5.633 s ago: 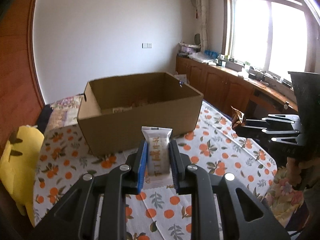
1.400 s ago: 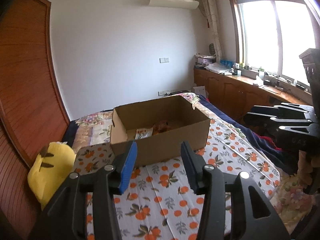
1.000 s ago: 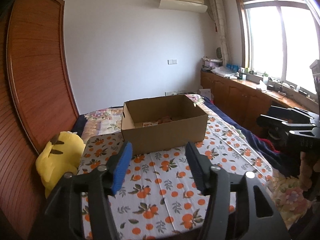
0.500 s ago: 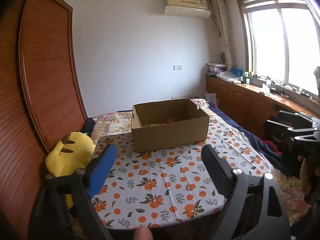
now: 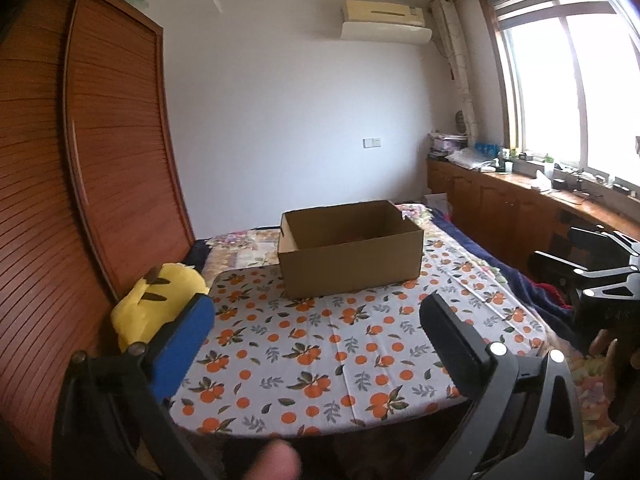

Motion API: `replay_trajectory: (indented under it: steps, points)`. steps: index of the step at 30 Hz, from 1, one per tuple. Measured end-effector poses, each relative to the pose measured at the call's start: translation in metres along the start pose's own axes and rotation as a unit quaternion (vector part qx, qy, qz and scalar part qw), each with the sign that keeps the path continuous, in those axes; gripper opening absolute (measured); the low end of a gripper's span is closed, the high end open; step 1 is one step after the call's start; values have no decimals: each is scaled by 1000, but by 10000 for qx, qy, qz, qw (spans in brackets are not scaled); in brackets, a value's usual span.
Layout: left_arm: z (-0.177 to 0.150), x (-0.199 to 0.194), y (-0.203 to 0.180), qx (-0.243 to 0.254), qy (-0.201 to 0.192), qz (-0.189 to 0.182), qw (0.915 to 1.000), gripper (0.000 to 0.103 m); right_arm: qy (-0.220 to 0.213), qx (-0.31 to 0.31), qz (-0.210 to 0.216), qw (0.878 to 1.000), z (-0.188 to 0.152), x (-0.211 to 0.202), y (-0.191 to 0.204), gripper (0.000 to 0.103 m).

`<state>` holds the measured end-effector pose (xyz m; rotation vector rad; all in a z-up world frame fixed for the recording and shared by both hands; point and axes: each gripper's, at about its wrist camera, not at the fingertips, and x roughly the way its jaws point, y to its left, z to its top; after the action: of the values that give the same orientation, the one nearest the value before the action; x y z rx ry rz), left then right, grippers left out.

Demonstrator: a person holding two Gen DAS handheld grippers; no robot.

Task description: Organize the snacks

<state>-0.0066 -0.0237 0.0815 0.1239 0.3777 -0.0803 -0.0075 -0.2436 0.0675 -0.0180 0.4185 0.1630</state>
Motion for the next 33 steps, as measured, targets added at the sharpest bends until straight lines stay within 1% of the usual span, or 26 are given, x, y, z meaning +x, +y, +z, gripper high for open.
replay_trajectory:
  steps: [2, 4, 8, 11, 13, 18, 33]
  points:
    - [-6, -3, 1, -93, -31, -46, 9999, 103, 15, 79, -62, 9999, -7, -2, -3, 103]
    - [-12, -3, 1, -117, 26, -72, 9999, 103, 52, 79, -133, 9999, -12, -2, -3, 103]
    - [-19, -4, 0, -93, 57, 64, 9999, 103, 63, 36, -282, 9996, -25, -5, -2, 103]
    - [-25, -1, 1, -157, 170, 45, 9997, 103, 10, 53, -407, 9992, -32, -8, -2, 103]
    - [-29, 2, 1, -132, 213, 121, 9996, 103, 55, 100, -406, 9991, -36, -7, -5, 103]
    - [-36, 6, 0, -135, 305, 126, 9994, 103, 21, 79, -505, 9987, -37, -6, -7, 103]
    - [-36, 2, 5, -153, 221, 201, 9994, 103, 59, 71, -497, 9987, -40, -4, -5, 103]
